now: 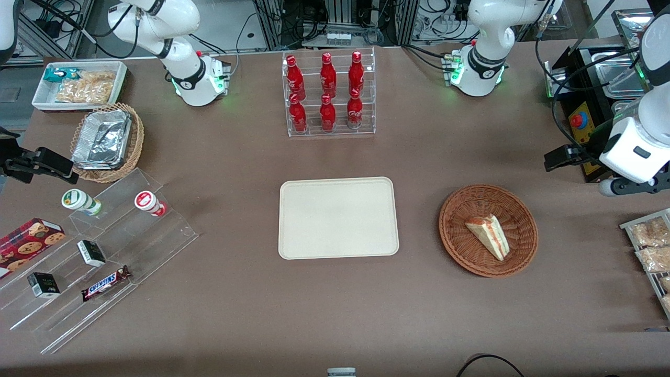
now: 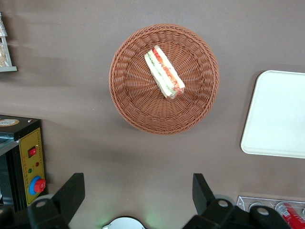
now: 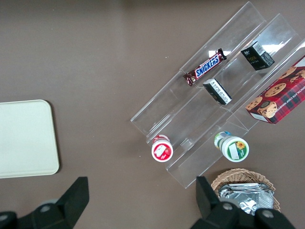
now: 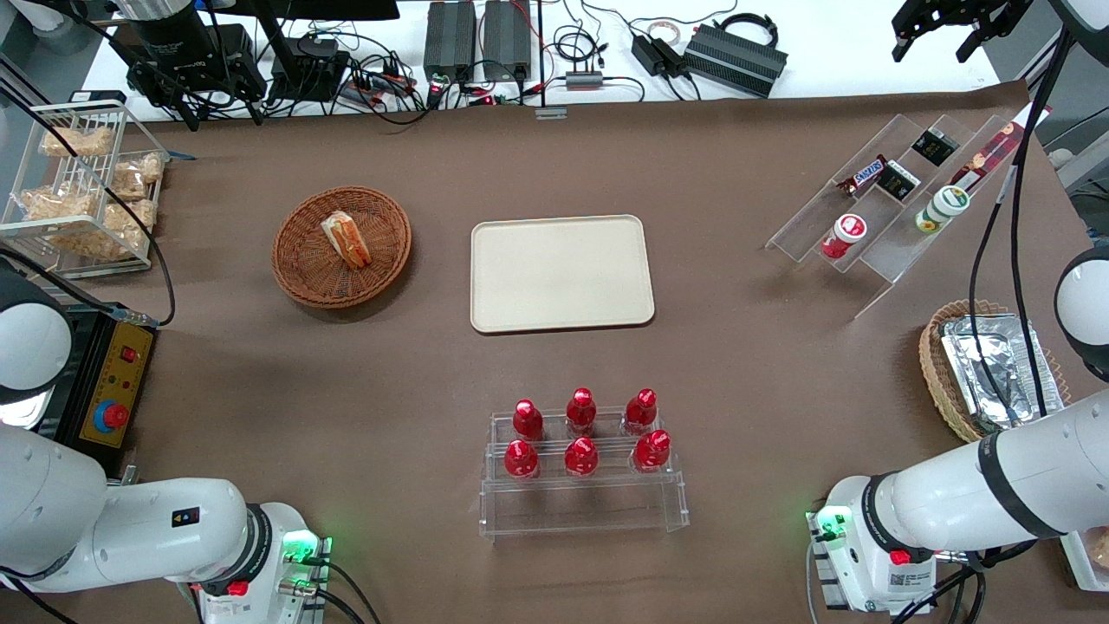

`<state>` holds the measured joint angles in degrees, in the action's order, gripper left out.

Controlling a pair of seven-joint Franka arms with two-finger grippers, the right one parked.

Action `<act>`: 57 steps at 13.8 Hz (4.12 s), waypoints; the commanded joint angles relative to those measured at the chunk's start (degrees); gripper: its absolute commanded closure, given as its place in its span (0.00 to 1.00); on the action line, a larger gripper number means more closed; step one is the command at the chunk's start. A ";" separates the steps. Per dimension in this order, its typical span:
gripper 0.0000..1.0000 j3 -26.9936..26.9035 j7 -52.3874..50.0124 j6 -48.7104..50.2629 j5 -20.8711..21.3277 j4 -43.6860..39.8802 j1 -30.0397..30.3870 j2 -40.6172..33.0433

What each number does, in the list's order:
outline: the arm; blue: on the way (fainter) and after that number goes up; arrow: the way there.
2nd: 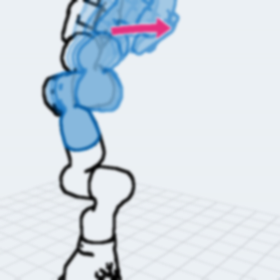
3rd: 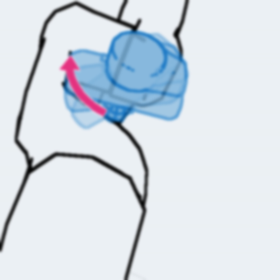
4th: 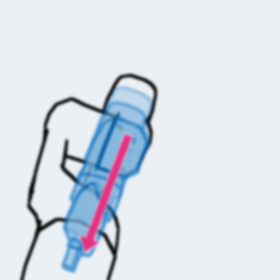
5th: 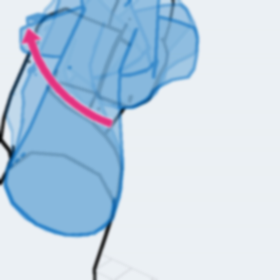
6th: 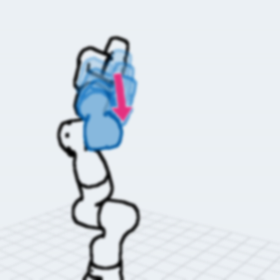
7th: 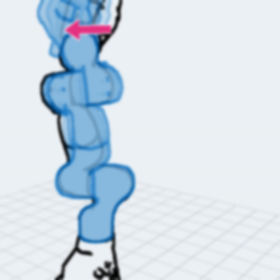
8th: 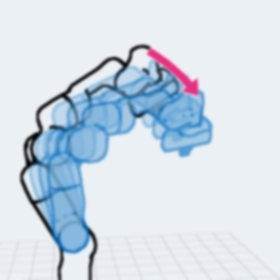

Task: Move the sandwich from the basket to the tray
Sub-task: 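Move the left gripper down toward the sandwich in the wicker basket, then close the left gripper on the wrapped sandwich wedge, then lift the sandwich and carry it with the left gripper over the cream tray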

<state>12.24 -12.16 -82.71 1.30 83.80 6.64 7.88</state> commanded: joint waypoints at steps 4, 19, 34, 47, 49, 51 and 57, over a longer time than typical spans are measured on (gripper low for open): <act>0.00 -0.11 0.12 0.97 0.64 -1.45 -0.31 1.96; 0.00 -0.28 -35.20 -26.98 -0.59 8.13 -0.22 24.99; 0.90 -0.28 -36.09 -27.95 1.16 6.64 -5.92 24.30; 0.85 1.83 -36.88 -30.13 3.01 -9.26 -35.02 34.12; 0.83 1.83 -37.32 -33.21 3.01 -11.55 -36.87 37.29; 0.72 1.83 -37.24 -33.57 3.10 -11.82 -37.14 38.26; 0.00 1.12 -37.06 -33.93 4.93 -12.00 -38.37 37.30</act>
<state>14.58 -49.15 -117.19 4.77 73.05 -30.61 45.88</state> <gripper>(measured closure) 0.344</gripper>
